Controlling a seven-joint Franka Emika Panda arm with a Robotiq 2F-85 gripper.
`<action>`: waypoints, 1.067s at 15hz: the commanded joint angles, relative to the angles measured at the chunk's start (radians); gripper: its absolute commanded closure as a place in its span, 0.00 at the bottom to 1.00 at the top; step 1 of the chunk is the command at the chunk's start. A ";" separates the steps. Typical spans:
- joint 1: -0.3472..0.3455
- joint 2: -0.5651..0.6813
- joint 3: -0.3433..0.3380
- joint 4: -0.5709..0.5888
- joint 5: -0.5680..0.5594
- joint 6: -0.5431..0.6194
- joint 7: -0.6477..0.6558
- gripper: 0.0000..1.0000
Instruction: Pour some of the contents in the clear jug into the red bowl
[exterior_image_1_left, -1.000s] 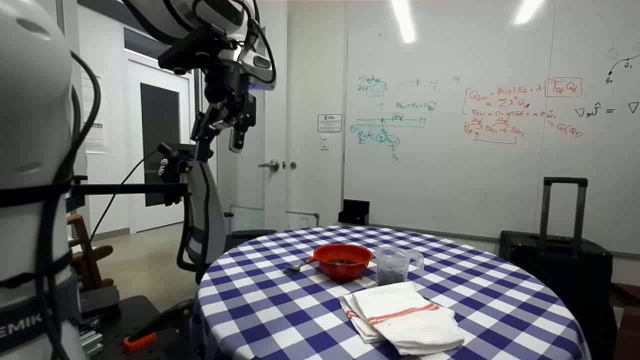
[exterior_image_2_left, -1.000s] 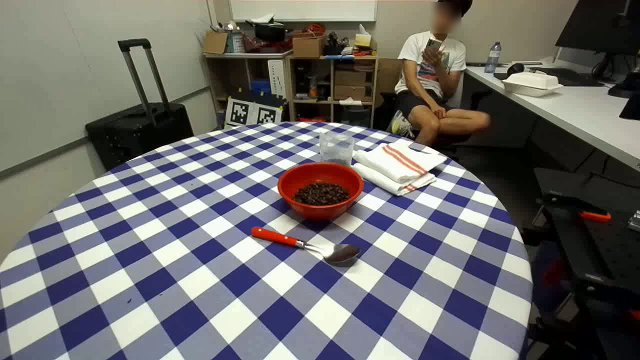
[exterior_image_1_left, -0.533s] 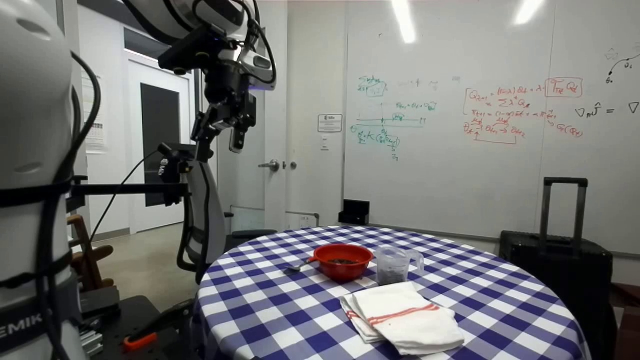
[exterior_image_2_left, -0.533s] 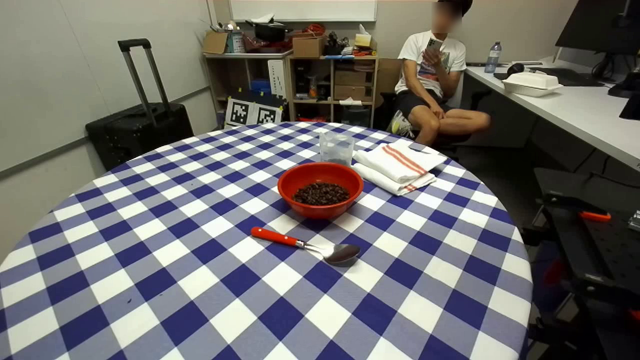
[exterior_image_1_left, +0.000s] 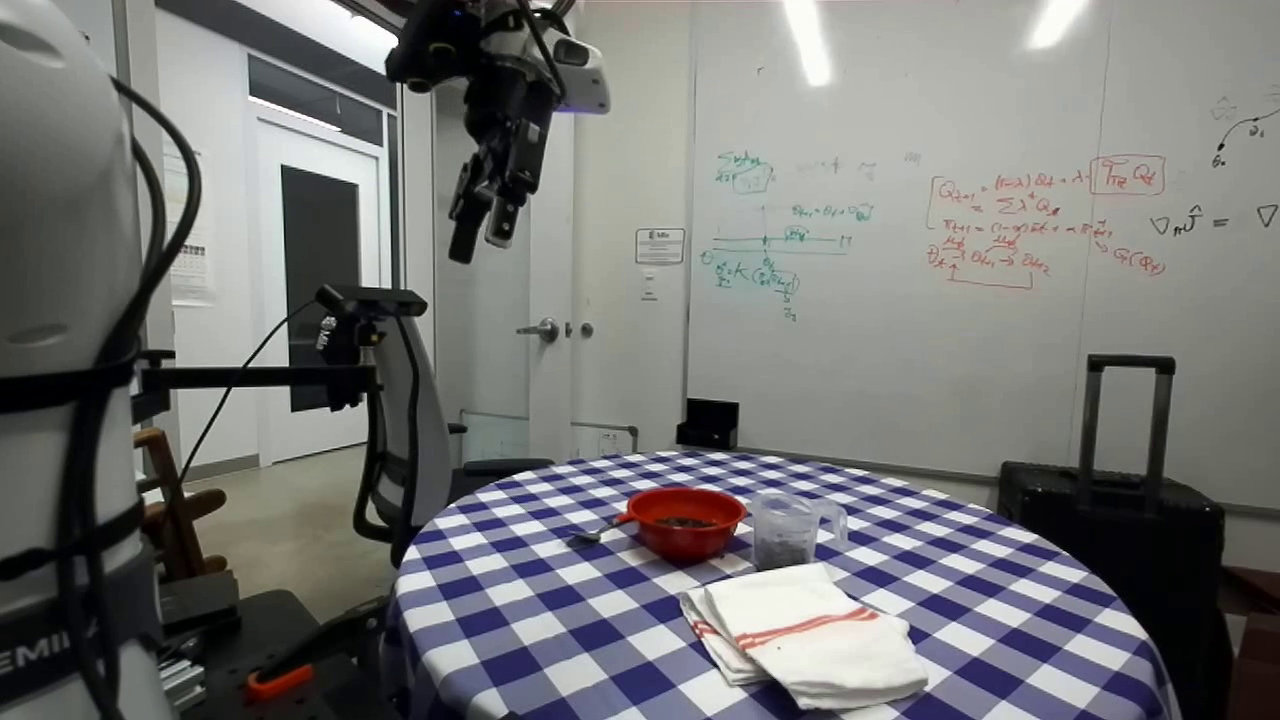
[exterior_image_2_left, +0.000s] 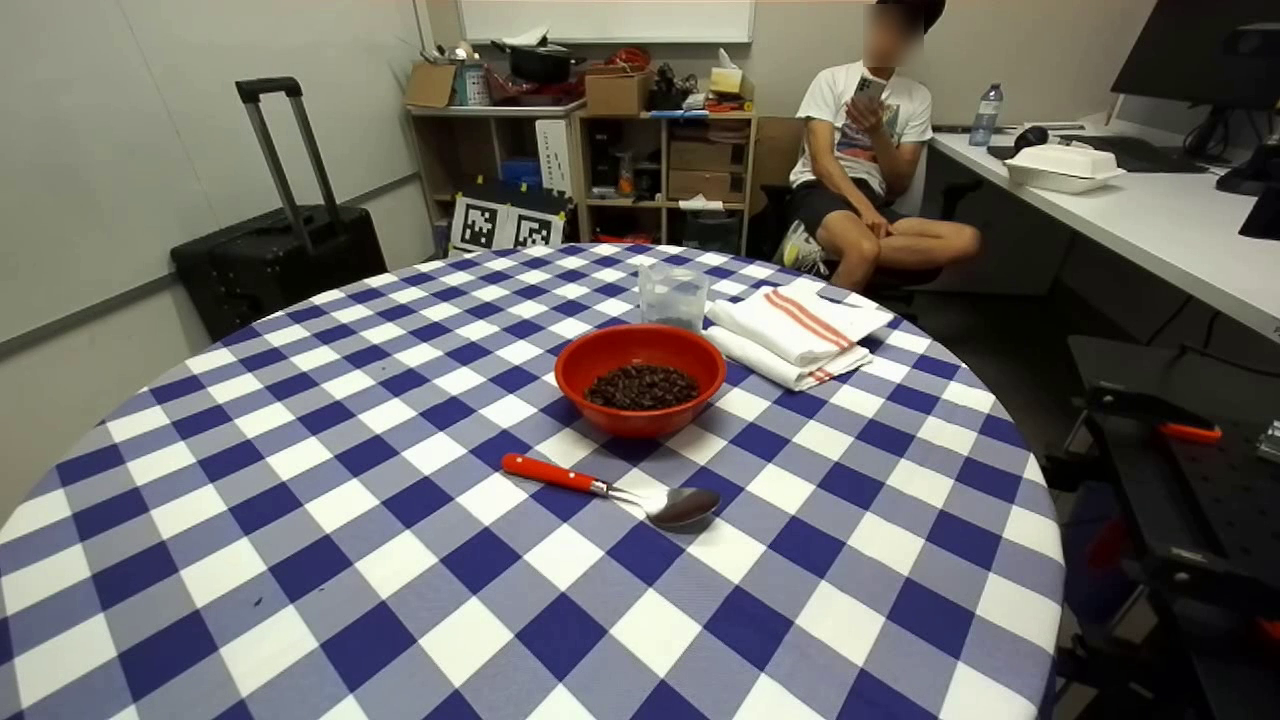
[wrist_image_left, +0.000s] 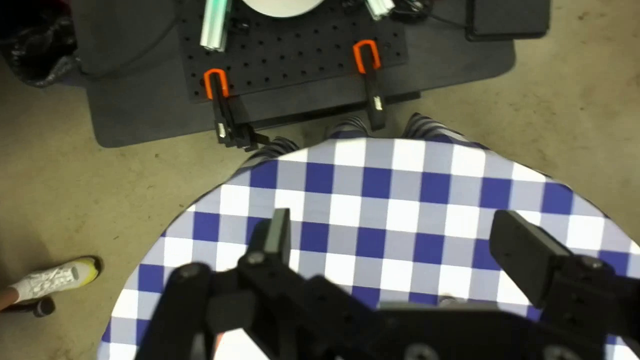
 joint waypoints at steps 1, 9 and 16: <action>-0.004 0.241 0.025 0.202 0.148 0.058 0.155 0.00; 0.019 0.651 0.055 0.436 0.039 0.629 0.554 0.00; 0.055 0.746 -0.046 0.471 -0.104 0.679 0.679 0.00</action>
